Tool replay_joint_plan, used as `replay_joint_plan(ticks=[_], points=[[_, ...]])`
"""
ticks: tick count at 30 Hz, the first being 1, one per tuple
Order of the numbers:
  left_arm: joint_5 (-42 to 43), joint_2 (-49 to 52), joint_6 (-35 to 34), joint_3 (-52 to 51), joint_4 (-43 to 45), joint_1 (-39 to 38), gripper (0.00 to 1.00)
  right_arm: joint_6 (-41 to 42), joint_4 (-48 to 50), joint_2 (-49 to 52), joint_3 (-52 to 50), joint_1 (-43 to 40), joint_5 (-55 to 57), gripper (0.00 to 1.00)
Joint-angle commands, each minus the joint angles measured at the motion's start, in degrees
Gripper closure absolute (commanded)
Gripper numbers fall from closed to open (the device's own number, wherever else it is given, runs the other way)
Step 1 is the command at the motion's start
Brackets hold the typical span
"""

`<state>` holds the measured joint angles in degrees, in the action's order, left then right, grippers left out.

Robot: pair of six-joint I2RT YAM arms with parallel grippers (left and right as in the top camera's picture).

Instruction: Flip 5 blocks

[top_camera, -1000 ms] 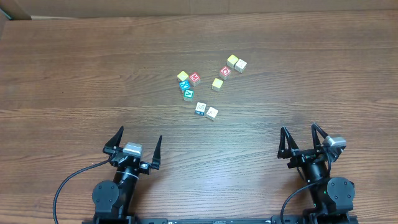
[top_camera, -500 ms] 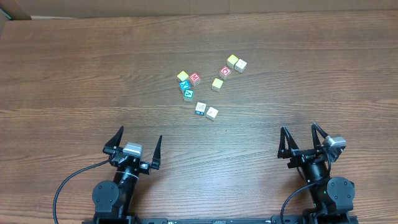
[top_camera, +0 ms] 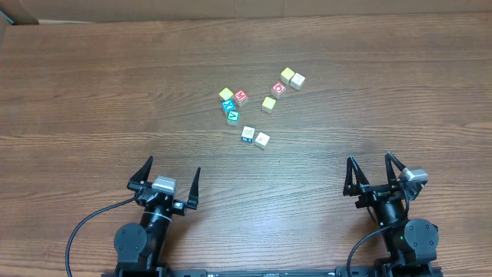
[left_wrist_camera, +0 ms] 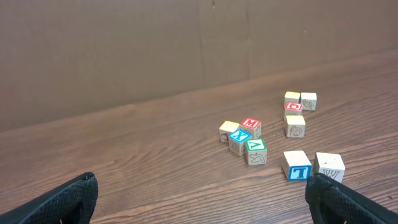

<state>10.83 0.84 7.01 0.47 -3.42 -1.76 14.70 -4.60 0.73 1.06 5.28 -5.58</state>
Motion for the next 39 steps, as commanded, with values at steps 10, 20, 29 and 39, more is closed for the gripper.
replay_joint_plan(ticks=[10, 20, 29, 39], points=[[-0.76, -0.57, -1.01, -0.2, -0.17, 0.24, 0.0, -1.07, 0.35, -0.57, -0.61, -0.26, -0.52, 0.0], [-1.36, -0.57, -0.79, -0.2, 0.26, 0.24, 0.0, -1.01, 0.48, -0.57, -0.61, -0.15, -2.38, 0.0], [3.67, 0.5, -12.02, 0.57, -1.27, 0.24, 0.0, 4.81, 0.07, -0.15, 2.54, -0.15, -12.83, 0.0], [6.29, 16.7, -13.25, 15.34, -14.49, 0.24, 0.0, 6.56, -13.62, 19.89, 24.46, -0.15, -22.25, 0.0]])
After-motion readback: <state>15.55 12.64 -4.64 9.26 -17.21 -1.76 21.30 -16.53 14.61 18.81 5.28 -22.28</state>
